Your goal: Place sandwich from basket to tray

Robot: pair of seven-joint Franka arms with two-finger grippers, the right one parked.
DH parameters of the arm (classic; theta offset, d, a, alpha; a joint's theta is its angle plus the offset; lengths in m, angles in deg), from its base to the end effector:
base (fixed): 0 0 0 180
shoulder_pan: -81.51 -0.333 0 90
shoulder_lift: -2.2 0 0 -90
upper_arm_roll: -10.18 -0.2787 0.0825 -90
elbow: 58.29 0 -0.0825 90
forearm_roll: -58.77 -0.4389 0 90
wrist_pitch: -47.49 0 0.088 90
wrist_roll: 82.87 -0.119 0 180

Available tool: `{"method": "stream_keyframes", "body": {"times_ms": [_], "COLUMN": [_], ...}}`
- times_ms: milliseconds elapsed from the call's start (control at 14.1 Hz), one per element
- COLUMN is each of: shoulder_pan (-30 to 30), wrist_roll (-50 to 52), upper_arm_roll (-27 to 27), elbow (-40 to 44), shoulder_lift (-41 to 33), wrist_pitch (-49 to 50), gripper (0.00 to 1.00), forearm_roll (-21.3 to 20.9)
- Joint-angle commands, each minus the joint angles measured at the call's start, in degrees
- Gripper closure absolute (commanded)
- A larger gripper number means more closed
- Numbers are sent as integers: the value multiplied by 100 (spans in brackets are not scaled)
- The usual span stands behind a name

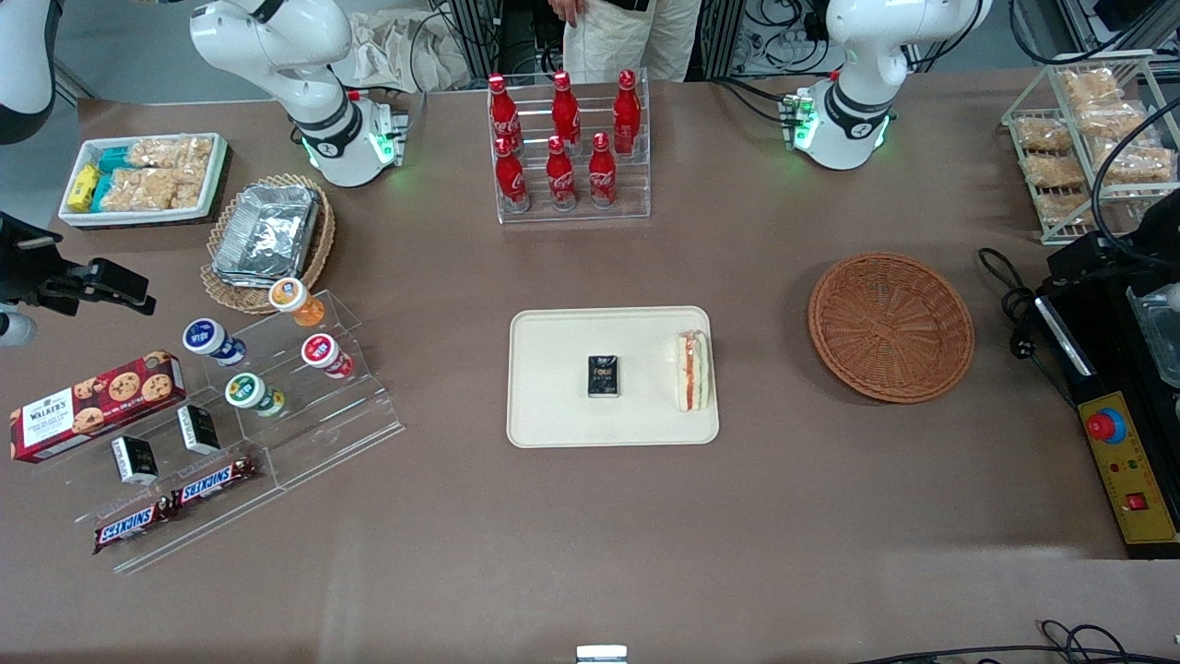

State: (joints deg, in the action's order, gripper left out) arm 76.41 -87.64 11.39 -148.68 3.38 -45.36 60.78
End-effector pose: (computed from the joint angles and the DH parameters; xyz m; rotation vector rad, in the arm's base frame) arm 0.6187 0.0381 0.5635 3.1076 -0.0217 0.0388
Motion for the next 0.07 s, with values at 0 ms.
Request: {"method": "stream_keyframes", "body": {"times_ms": [0], "shoulder_pan": [27], "wrist_roll": [-24], "upper_arm_roll": [-34], "elbow": [92], "shoulder_lift": [31], "wrist_pitch": [109], "gripper": [0], "forearm_roll": [-16]}}
